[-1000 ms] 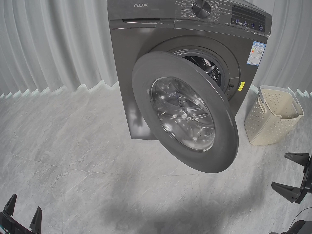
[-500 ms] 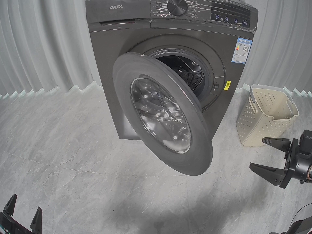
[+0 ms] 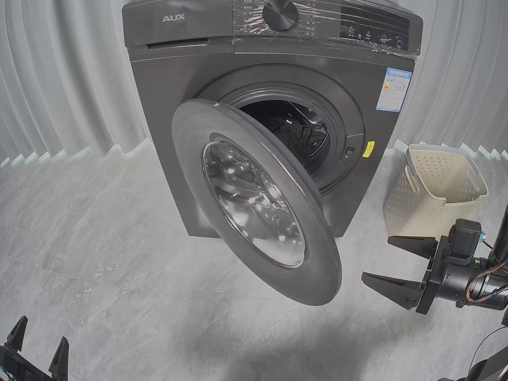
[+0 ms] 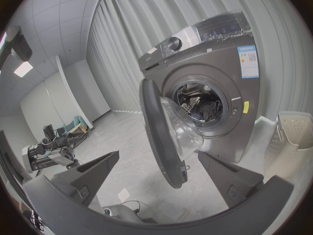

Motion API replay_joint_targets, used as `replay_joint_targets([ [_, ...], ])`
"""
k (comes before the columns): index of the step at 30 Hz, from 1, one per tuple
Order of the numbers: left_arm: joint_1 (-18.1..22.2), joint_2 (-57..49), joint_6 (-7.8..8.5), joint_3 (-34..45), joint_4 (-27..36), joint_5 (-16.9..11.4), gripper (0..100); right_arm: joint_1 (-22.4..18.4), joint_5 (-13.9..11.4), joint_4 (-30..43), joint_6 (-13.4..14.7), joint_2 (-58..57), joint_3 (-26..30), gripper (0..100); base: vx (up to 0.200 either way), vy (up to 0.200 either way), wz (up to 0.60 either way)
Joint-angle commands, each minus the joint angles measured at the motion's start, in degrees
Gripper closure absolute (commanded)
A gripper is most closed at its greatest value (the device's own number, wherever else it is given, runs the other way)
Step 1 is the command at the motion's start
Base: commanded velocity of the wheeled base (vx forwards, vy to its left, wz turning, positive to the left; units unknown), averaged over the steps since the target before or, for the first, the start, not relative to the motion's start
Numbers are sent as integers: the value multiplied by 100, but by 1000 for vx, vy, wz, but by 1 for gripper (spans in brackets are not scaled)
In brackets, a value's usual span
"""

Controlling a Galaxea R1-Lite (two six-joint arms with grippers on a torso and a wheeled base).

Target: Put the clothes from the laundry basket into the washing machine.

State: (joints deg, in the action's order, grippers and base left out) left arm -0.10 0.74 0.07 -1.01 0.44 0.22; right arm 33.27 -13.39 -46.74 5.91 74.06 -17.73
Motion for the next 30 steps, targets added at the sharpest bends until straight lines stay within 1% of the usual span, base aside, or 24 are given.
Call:
replay_joint_targets([
  [1,1,-74,1,92,0,4,0,31,-6,-2,-2,179,6,0,0,0,0],
  [4,1,-74,1,92,0,4,0,66,-6,-11,-11,179,76,0,0,0,0],
  [7,1,-74,1,92,0,4,0,198,-6,-11,-20,179,147,0,0,0,0],
  [16,1,-74,1,92,0,4,0,365,-6,-28,-38,337,120,0,0,0,0],
  [18,1,-74,-7,92,0,4,0,373,-6,-125,-38,425,138,0,0,0,0],
  [20,1,-74,1,92,0,4,0,409,-6,-318,-29,557,138,0,0,0,0],
  [22,-8,-74,1,92,0,4,0,470,-6,-661,-29,759,147,0,0,0,0],
  [23,-8,-74,-7,92,0,4,0,479,-6,-977,-38,953,164,0,0,0,0],
  [24,-8,-74,-7,92,0,4,0,479,3,-1065,-38,1005,173,0,0,0,0],
  [25,-8,-74,-7,92,0,4,0,479,20,-1329,-38,1181,234,0,0,0,0],
  [26,-8,-74,-7,92,0,4,0,479,90,-1540,-46,1304,296,0,0,0,0],
  [28,-8,-74,-16,92,0,4,0,479,214,-1733,-46,1418,357,0,0,0,0],
  [29,1,-74,-16,92,0,4,0,470,381,-1936,-38,1559,393,0,0,0,0],
  [30,-8,-74,-16,92,0,4,0,452,477,-2059,-38,1629,393,0,0,0,0],
])
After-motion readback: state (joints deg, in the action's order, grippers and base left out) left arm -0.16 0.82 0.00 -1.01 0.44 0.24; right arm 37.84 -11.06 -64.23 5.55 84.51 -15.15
